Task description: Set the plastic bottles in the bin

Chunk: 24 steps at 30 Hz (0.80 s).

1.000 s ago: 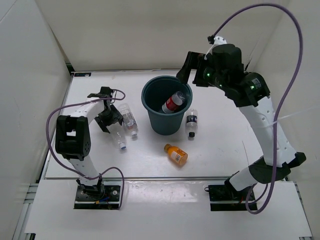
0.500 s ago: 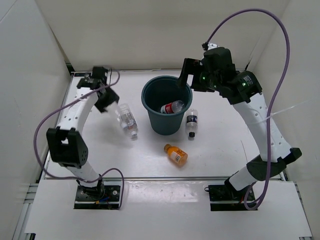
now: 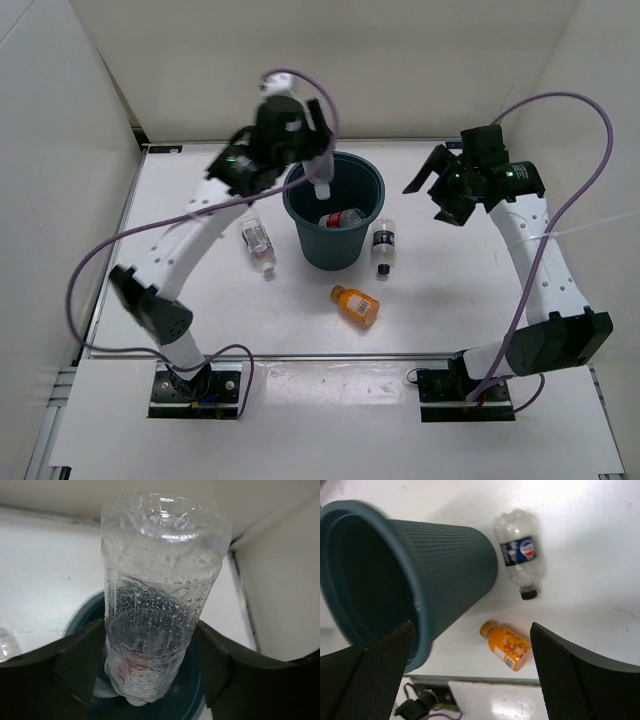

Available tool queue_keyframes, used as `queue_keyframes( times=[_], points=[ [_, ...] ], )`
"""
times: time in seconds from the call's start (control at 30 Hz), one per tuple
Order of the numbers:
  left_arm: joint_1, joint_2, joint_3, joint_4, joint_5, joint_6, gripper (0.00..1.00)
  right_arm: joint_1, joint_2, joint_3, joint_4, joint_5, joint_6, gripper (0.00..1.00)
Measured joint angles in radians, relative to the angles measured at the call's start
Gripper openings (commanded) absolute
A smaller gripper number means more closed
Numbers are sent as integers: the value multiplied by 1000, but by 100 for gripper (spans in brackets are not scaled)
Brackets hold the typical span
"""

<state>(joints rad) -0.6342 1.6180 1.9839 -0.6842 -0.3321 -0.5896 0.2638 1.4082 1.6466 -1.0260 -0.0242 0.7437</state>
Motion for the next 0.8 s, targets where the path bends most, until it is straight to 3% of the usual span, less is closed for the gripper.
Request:
queue_keyframes(
  times=[0.07,0.3,0.47,0.63,0.8],
  points=[
    [-51,85,-24,6,-12,37,100,-60,-13,-68,8,-46,28,100],
    [-116,146,-96,-66,-98,93,100,-116,-29,-173,48,-100,53,100],
    [-111,-18,-93,-54,-203,94,100,-116,45,-237,115,-115,53,100],
    [-98,-285,-221,-34,-281,51,100,-113,255,-289,192,-126,30,100],
    [5,-393,-340,-118,-288,-44,100,-87,401,-299,247,-129,3,100]
  ],
)
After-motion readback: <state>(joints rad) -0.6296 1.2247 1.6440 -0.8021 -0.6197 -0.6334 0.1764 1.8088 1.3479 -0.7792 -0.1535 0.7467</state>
